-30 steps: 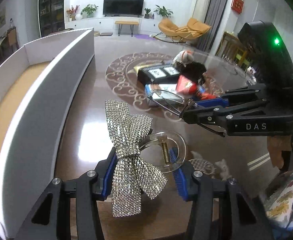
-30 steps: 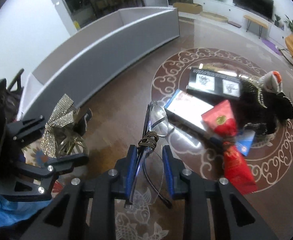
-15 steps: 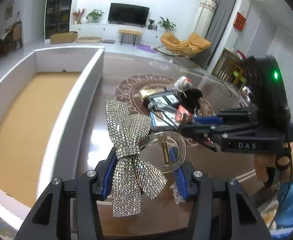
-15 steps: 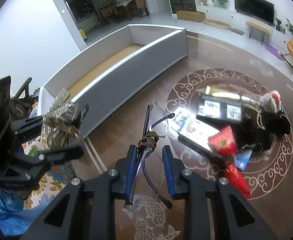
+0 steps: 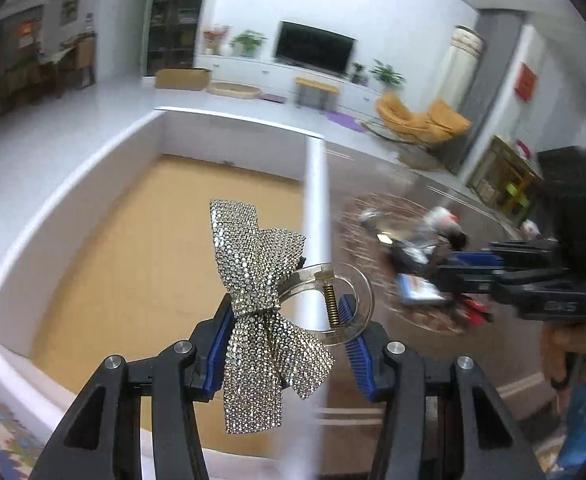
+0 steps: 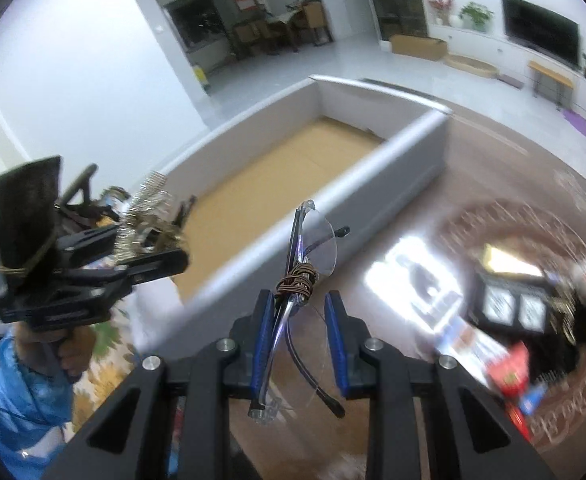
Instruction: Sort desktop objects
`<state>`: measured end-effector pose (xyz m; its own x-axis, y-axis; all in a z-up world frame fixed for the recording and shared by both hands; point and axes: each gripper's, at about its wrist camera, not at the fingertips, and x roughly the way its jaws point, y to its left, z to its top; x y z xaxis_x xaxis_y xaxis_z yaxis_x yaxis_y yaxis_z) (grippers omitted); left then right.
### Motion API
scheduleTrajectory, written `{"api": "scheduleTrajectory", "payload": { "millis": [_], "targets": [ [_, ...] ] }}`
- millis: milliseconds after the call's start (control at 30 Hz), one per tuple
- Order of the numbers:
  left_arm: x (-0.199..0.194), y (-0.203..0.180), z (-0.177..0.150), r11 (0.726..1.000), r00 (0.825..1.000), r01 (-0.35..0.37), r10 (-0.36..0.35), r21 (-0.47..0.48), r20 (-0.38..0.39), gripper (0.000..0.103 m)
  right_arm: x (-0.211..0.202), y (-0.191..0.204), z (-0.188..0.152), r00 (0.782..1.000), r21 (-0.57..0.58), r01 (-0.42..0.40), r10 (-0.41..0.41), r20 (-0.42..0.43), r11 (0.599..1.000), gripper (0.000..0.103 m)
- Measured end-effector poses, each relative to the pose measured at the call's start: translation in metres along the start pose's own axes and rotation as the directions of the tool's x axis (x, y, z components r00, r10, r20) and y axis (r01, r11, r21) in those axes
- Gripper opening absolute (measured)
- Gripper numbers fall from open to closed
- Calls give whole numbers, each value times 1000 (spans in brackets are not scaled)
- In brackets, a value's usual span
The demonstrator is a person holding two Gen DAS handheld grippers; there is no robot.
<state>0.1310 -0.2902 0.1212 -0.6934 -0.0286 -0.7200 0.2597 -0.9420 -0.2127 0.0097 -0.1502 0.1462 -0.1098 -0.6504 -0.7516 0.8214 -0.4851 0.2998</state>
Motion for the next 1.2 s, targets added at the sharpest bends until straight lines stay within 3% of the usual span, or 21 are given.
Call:
{"api": "scheduleTrajectory", "payload": {
  "millis": [233,367,433,467,500,533,567,600,633,667,767,867,933,1033,1200],
  "targets": [
    [31,80,18,988,986,-142,137,-53,-97,50,63,55,65,996,-38,-92,92,5,995,27],
    [67,108,20,977,957,-210,198,-37,-210,51,126,66,74,997,-33,-49,47,-65,998,27],
    [86,118,20,971,928,-239,218,-33,-303,51,148,69,69,996,-44,-13,9,-89,999,28],
    [89,120,21,970,922,-239,214,-41,-323,60,157,70,66,995,-53,17,-22,-102,998,29],
    [91,122,22,966,912,-257,230,-38,-341,70,163,71,64,993,-62,35,-42,-113,997,36],
    [92,123,23,959,903,-282,256,-28,-346,93,168,71,61,990,-66,52,-60,-125,996,45],
    [91,124,25,948,893,-319,296,-13,-339,100,168,74,60,991,-87,69,-78,-110,994,54],
    [88,122,24,938,888,-347,328,0,-322,101,168,77,60,990,-106,93,-103,-95,990,77],
    [88,123,24,933,883,-361,342,3,-322,101,167,76,60,990,-107,96,-106,-88,990,86],
    [88,125,23,931,880,-366,344,-6,-327,101,164,76,60,992,-105,96,-104,-73,990,86],
    [79,136,19,930,904,-355,314,-100,-291,101,150,68,58,995,-93,96,-99,-28,991,86],
    [52,130,17,922,930,-354,330,-159,-159,101,114,60,54,991,-80,115,-110,73,990,86],
    [31,112,16,931,946,-325,319,-165,-64,101,80,52,43,976,-74,163,-149,160,984,88],
    [6,67,13,963,968,-241,248,-121,45,101,30,33,11,933,-37,259,-240,268,965,100],
    [-24,-47,-1,996,989,-57,47,64,139,101,-47,-19,-59,838,87,437,-440,324,895,103]
  ]
}}
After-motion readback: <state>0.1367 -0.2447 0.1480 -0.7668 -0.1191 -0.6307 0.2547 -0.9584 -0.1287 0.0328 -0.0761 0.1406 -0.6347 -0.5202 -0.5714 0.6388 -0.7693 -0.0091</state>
